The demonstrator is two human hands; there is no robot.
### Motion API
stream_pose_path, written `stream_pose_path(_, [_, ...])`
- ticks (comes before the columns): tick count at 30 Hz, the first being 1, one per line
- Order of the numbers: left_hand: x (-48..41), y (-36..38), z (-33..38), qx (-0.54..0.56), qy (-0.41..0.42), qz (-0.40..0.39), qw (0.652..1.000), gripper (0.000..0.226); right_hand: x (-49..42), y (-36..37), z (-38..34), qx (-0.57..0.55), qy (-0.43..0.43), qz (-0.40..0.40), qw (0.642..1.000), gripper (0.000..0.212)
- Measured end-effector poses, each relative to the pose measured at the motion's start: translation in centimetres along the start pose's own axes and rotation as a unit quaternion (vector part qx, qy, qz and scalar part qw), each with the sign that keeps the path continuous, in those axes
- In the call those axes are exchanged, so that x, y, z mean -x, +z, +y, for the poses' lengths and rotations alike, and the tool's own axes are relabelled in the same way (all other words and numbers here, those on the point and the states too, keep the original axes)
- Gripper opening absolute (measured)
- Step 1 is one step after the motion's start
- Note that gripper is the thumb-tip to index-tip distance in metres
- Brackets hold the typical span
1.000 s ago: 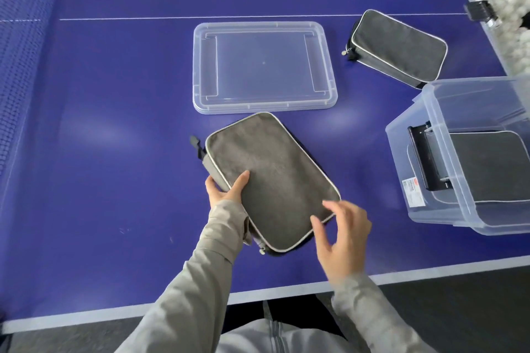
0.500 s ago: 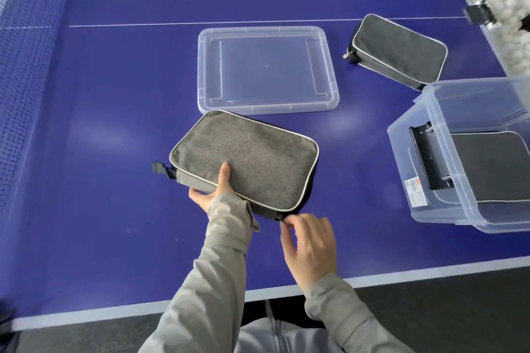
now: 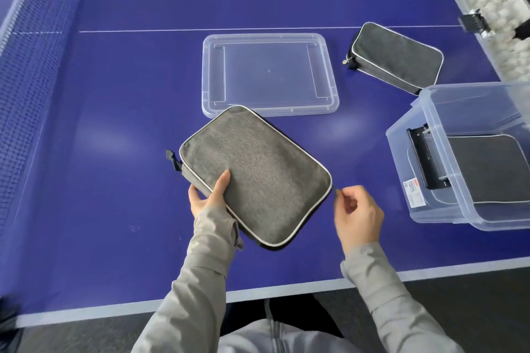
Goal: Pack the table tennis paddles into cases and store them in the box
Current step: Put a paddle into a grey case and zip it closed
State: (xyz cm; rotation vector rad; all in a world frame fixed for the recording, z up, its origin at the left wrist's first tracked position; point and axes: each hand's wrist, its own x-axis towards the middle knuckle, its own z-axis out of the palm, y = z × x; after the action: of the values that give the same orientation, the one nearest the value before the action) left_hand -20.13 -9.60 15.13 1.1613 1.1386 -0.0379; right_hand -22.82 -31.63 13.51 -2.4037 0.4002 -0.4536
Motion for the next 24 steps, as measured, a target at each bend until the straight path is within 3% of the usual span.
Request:
stream_pose_path(5, [-0.5,-1.1,0.7,-0.048,0.051,-0.062,0.996,0.061,-2.0,-0.3,0.7,-0.071,0.014,-0.067,0.995,0.010])
stream_pose_path(11, [-0.8,-1.9,1.9,-0.076,0.129,-0.206,0.967,0.059,-4.8,-0.1,-1.1,-0.175,0.042,-0.190,0.965,0.032])
stream_pose_path(19, [-0.3,-3.1,4.5,-0.201,0.204,-0.353,0.891,0.064,-9.0,-0.8,-3.8,-0.269,0.097,-0.168,0.943,0.022])
stream_pose_path(24, [-0.2,-4.6,6.7,-0.348,0.276,-0.370,0.816,0.069,-9.6,-1.8,-5.6,-0.246,0.028,-0.225,0.942,0.033])
